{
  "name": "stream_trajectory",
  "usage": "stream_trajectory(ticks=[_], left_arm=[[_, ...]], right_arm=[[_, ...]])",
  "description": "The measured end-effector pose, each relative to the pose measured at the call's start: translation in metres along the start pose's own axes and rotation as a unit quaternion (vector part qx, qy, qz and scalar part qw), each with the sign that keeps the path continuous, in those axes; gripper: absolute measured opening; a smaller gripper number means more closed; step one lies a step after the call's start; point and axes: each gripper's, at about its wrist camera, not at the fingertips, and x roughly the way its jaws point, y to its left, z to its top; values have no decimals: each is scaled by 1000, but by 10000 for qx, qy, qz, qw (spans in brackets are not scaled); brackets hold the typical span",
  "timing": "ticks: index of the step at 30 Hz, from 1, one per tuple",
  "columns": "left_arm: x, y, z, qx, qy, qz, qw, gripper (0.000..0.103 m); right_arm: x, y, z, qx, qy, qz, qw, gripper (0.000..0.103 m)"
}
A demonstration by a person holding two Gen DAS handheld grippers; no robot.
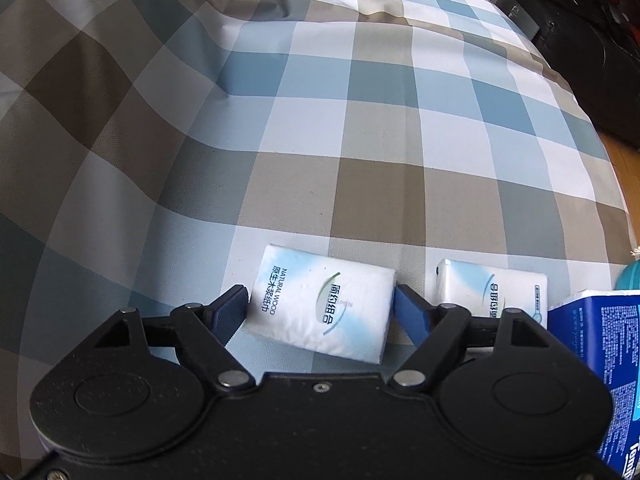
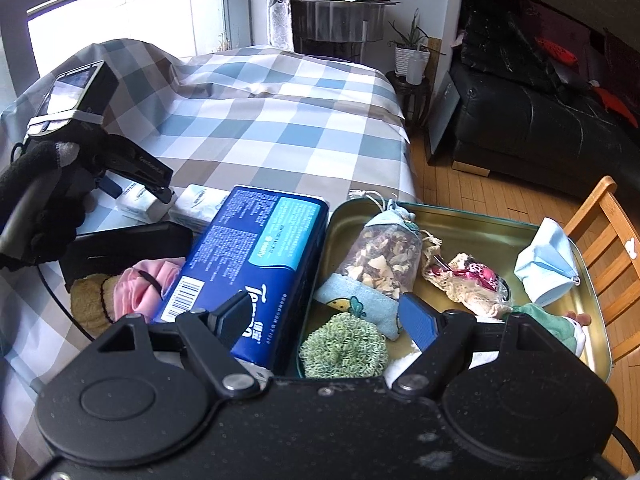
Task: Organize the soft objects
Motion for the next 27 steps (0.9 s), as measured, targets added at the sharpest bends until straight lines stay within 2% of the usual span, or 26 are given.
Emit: stream_trajectory(ticks=[9,13,21,23,27], left_arm=[[18,10,3,-146,282,-226,9992,77],[15,13,2,-103,224,-128,9996,73],[19,54,10,-611,305,-51,9977,72],[20,57,10,-581,345,-117,9976,72],[22,47,9,-324,372,56,9988,72]], right_arm=[[9,22,4,-191,100,226,9995,80],[15,31,15,-333,101,270,9990,80],[43,48,52,-662,116,326,9972,80],[57,54,66,-650,174,439,9968,80],[86,69,96,-299,414,730,9960,80]])
